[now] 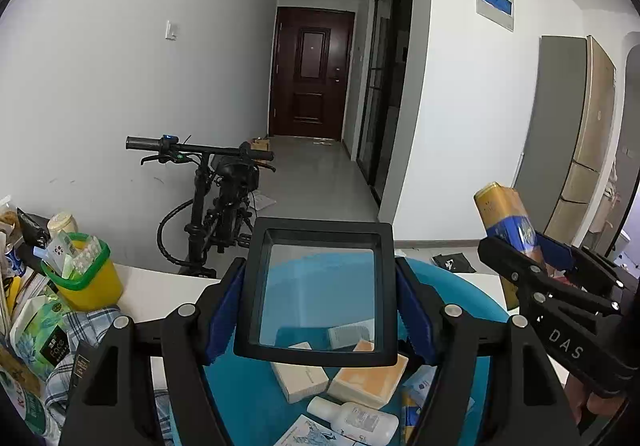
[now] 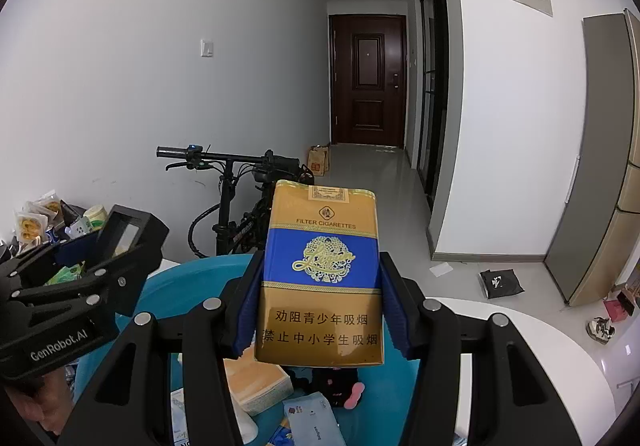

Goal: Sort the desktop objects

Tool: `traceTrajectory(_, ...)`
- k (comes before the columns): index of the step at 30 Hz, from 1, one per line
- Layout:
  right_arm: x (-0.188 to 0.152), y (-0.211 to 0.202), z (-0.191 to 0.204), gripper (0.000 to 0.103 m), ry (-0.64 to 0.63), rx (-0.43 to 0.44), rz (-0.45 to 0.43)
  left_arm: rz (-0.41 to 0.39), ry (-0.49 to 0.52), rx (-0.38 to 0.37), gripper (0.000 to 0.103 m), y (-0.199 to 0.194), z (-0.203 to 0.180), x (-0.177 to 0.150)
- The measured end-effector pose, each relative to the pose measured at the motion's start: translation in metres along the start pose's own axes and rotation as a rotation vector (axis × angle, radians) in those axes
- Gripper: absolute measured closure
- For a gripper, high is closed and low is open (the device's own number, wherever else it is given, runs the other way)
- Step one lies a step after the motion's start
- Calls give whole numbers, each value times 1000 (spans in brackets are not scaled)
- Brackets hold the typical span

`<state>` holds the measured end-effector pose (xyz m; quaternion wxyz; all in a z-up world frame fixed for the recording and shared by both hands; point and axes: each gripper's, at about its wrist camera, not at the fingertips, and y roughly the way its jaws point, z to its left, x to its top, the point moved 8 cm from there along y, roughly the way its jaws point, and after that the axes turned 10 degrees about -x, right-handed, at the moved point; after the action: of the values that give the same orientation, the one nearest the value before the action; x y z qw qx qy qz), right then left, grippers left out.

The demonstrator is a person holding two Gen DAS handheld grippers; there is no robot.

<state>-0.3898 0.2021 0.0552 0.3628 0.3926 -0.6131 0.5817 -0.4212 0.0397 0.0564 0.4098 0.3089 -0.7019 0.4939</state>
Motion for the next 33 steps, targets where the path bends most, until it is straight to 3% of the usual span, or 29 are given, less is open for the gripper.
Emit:
traceTrajectory(10,-3,7,5,51,-14,11,26,83,-17,29,30,10,5,-11)
traceTrajectory(22,-25,25,7,51,-67,18,139,251,-44,3,30,48,8,-44)
traceTrajectory(25,-31,32,6,51,-81,11,166,286,-35,31,30,55,12,-50)
traceTrajectory(33,-53,51,4,50,-122,11,267,383,-117,8,30,69,28,-66)
